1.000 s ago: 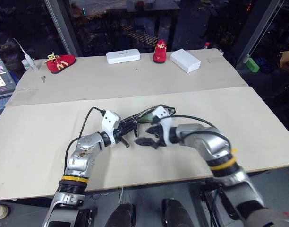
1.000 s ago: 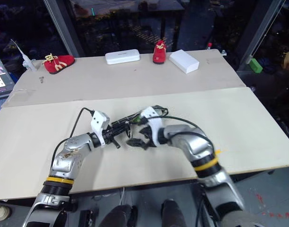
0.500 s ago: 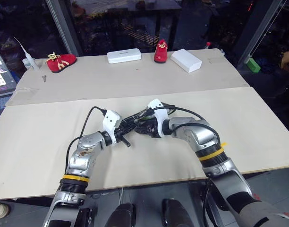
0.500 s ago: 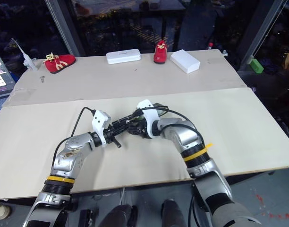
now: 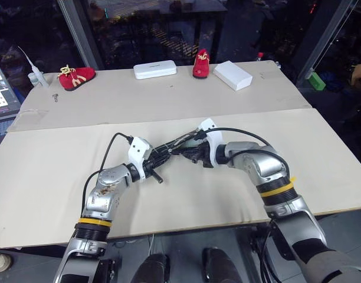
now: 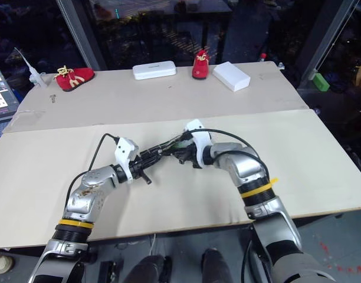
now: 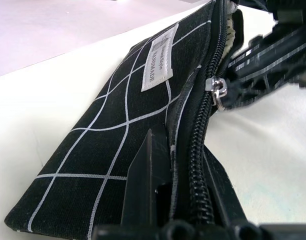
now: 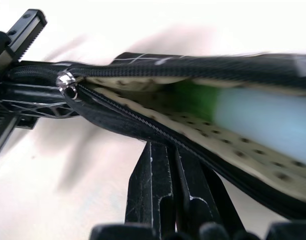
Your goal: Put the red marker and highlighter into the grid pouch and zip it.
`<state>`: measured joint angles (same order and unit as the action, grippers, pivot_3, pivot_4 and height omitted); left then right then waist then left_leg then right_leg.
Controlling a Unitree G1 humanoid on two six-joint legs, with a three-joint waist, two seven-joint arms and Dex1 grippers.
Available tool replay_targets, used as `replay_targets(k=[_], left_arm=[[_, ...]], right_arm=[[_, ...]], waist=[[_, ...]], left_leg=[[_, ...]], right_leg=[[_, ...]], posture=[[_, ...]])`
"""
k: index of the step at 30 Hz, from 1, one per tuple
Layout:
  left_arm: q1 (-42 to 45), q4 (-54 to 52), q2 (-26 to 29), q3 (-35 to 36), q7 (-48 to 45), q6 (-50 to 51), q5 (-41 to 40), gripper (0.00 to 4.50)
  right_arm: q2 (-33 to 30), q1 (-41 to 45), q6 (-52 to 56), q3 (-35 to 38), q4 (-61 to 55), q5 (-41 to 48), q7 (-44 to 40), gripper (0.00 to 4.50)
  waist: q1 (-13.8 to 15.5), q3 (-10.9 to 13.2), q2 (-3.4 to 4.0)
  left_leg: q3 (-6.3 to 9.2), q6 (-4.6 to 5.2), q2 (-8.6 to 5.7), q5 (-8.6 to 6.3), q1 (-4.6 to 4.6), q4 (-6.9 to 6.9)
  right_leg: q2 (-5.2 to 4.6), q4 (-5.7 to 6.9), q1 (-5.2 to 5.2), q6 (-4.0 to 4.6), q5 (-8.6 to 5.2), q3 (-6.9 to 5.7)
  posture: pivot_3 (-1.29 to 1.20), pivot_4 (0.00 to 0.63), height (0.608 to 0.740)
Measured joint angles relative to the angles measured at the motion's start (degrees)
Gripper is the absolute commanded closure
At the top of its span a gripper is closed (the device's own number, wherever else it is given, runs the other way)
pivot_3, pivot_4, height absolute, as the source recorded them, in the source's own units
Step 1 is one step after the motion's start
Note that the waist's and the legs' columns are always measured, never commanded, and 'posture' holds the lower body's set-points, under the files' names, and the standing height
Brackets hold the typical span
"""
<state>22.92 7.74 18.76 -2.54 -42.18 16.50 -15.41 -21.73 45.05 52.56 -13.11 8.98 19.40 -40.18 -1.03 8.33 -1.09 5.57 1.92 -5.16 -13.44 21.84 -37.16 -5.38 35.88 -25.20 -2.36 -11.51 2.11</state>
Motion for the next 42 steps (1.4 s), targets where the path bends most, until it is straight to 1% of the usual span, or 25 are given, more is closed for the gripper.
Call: replay_targets(k=[5, 9, 11, 13, 15, 19, 21, 23, 25, 28, 29, 30, 31, 33, 35, 36, 37, 40, 41, 42], left_arm=[[-0.3, 0.0, 0.5, 0.0, -0.1, 0.0, -0.1, 4.5], [-0.4, 0.0, 0.7, 0.0, -0.3, 0.0, -0.2, 4.5], [-0.3, 0.0, 0.7, -0.2, -0.7, 0.0, -0.3, 4.5], [-0.2, 0.0, 0.7, -0.3, -0.8, 0.0, -0.3, 4.5], [-0.2, 0.0, 0.8, -0.3, -1.0, 0.0, -0.3, 4.5], [0.1, 0.2, 0.8, -0.2, -1.1, 0.0, -0.3, 4.5], [0.3, 0.2, 0.9, -0.2, -1.2, -0.1, -0.3, 4.5], [0.3, 0.4, 1.0, -0.3, -1.8, -0.8, -0.3, 4.5], [0.8, 1.0, 1.1, -1.0, -2.7, -1.9, 0.0, 4.5], [2.5, 3.8, 1.8, -3.3, -6.3, -7.0, 2.0, 4.5], [2.5, 4.7, 2.6, -3.3, -7.0, -8.1, 2.3, 4.5], [4.3, 7.5, 2.6, -4.6, -9.1, -11.7, 3.8, 4.5], [5.3, 9.4, 2.7, -5.3, -10.4, -14.3, 4.6, 4.5], [7.3, 13.1, 2.6, -6.7, -12.2, -18.7, 6.5, 4.5], [9.1, 17.0, 2.3, -8.4, -13.1, -23.0, 8.6, 4.5], [9.7, 18.9, 2.3, -9.0, -13.3, -24.8, 9.5, 3.78], [10.3, 21.2, 2.2, -9.4, -13.8, -26.3, 10.1, 3.65], [10.7, 23.9, 1.5, -9.9, -15.3, -28.0, 10.8, 2.44], [10.7, 23.8, 1.2, -9.9, -15.7, -27.9, 10.8, 2.14], [10.6, 23.3, 0.9, -9.9, -16.1, -27.6, 10.7, 1.75]], right_arm=[[-11.5, -1.2, -3.7, 3.2, 0.1, -0.9, -5.2, 4.45], [-17.3, -1.1, -8.9, 6.1, 6.6, -3.6, -5.5, 4.45], [-18.0, -1.1, -10.0, 7.2, 8.3, -4.1, -5.8, 4.45], [-17.9, -1.2, -10.8, 7.2, 8.4, -4.3, -6.1, 3.84], [-17.9, -1.3, -10.9, 7.2, 8.4, -4.5, -6.6, 3.33], [-16.3, -2.8, -10.9, 7.4, 8.1, -4.3, -7.8, 1.82], [-16.1, -3.5, -10.9, 7.4, 7.8, -3.9, -8.6, 1.29], [-16.1, -3.9, -10.2, 7.5, 7.1, -3.2, -9.7, 0.59], [-17.2, -5.0, -9.4, 8.0, 6.3, -2.0, -11.7, 0.59], [-24.4, -10.7, -10.5, 12.1, 4.7, 2.2, -20.4, 0.59], [-26.2, -11.5, -10.7, 13.7, 4.7, 2.3, -21.8, 0.59], [-30.3, -15.9, -11.3, 18.2, 1.9, 4.6, -25.2, 0.59], [-31.8, -18.7, -11.6, 20.4, -0.3, 5.7, -26.6, 0.59], [-32.3, -22.3, -12.3, 22.9, -3.7, 7.0, -27.8, 0.59], [-32.0, -25.5, -12.5, 23.7, -6.1, 7.6, -27.2, 0.59], [-31.5, -26.5, -12.5, 23.8, -6.7, 7.7, -26.6, 0.55], [-30.8, -27.2, -12.5, 23.8, -7.1, 7.7, -25.3, 0.55], [-29.7, -28.0, -12.6, 23.7, -7.2, 7.1, -22.8, 0.55], [-29.7, -28.1, -12.7, 23.7, -7.2, 7.0, -22.5, 0.55], [-29.7, -28.1, -13.1, 23.7, -7.3, 6.7, -22.3, 0.55]], waist=[[0.3, 0.0, -0.01], [0.2, 0.0, -0.02], [-0.2, 0.0, -0.01], [-0.5, 0.0, -0.01], [-0.5, 0.0, -0.01], [0.0, 0.0, -0.01], [0.2, 0.0, -0.01], [0.3, 0.0, -0.01], [0.3, 0.0, -0.01], [2.0, 0.0, 0.0], [1.9, 0.0, 0.0], [2.0, 0.0, 0.01], [1.9, 0.0, 0.01], [1.6, 0.0, 0.01], [1.1, 0.0, 0.01], [0.8, 0.0, -0.01], [0.6, 0.0, 0.0], [0.4, 0.0, -0.01], [0.4, 0.0, -0.02], [0.4, 0.0, -0.01]], left_leg=[[-0.03, 0.01, -0.01, -0.01, 0.03, -0.01], [-0.09, 0.01, 0.02, -0.01, 0.0, -0.01], [-0.19, 0.03, 0.08, -0.02, -0.04, 0.01], [-0.23, 0.04, 0.1, -0.02, -0.05, 0.01], [-0.24, 0.04, 0.1, -0.02, -0.05, 0.0], [-0.24, 0.05, 0.08, -0.03, -0.03, -0.04], [-0.24, 0.05, 0.07, -0.03, 0.0, -0.05], [-0.24, 0.05, 0.08, -0.03, 0.0, -0.05], [-0.24, 0.06, 0.07, -0.03, 0.02, -0.05], [-0.15, 0.09, 0.01, -0.05, 0.22, -0.16], [-0.19, 0.13, 0.03, -0.08, 0.21, -0.18], [-0.21, 0.17, 0.0, -0.1, 0.21, -0.19], [-0.24, 0.2, 0.07, -0.12, 0.17, -0.21], [-0.31, 0.21, 0.1, -0.14, 0.05, -0.2], [-0.54, 0.23, 0.15, -0.15, -0.09, -0.19], [-0.67, 0.25, 0.19, -0.16, -0.2, -0.19], [-0.73, 0.27, 0.2, -0.17, -0.31, -0.19], [-0.78, 0.37, 0.21, -0.23, -0.58, -0.2], [-0.77, 0.38, 0.2, -0.23, -0.56, -0.21], [-0.77, 0.4, 0.19, -0.24, -0.54, -0.24]], right_leg=[[-0.02, -0.1, 0.05, 0.0, 0.0, -0.04], [0.0, -0.1, 0.07, 0.0, 0.0, 0.01], [0.04, -0.09, 0.06, 0.0, 0.0, 0.11], [0.05, -0.06, 0.06, 0.0, 0.0, 0.15], [0.03, -0.05, 0.07, 0.0, 0.0, 0.15], [0.01, -0.07, 0.09, -0.01, 0.0, 0.15], [0.0, -0.08, 0.07, -0.01, 0.0, 0.14], [0.0, -0.09, 0.06, -0.01, 0.0, 0.13], [-0.01, -0.1, 0.06, -0.01, 0.0, 0.13], [-0.06, -0.23, 0.08, -0.02, 0.0, -0.11], [-0.04, -0.25, 0.07, -0.03, 0.02, -0.06], [-0.12, -0.29, 0.1, -0.06, 0.02, -0.06], [-0.03, -0.37, 0.16, -0.06, 0.03, -0.05], [-0.03, -0.4, 0.24, -0.06, 0.07, 0.01], [-0.04, -0.36, 0.32, -0.09, 0.1, 0.15], [-0.03, -0.35, 0.4, -0.11, 0.11, 0.23], [-0.04, -0.35, 0.51, -0.13, 0.11, 0.26], [-0.04, -0.52, 0.87, -0.26, 0.13, 0.26], [-0.03, -0.6, 0.88, -0.33, 0.18, 0.26], [-0.03, -0.67, 0.89, -0.38, 0.22, 0.26]], posture=[[0.0, 0.15, 0.74], [0.0, 0.15, 0.74], [0.0, 0.15, 0.74], [0.0, 0.15, 0.74], [0.0, 0.15, 0.74], [0.0, 0.15, 0.74], [0.0, 0.15, 0.74], [0.0, 0.15, 0.74], [0.0, 0.15, 0.74], [0.0, 0.15, 0.74], [0.0, 0.15, 0.74], [0.0, 0.15, 0.74], [0.0, 0.15, 0.74], [0.0, 0.15, 0.74], [0.0, 0.15, 0.74], [0.0, 0.15, 0.74], [0.0, 0.15, 0.74], [0.0, 0.15, 0.74], [0.0, 0.15, 0.74], [0.0, 0.15, 0.74]])
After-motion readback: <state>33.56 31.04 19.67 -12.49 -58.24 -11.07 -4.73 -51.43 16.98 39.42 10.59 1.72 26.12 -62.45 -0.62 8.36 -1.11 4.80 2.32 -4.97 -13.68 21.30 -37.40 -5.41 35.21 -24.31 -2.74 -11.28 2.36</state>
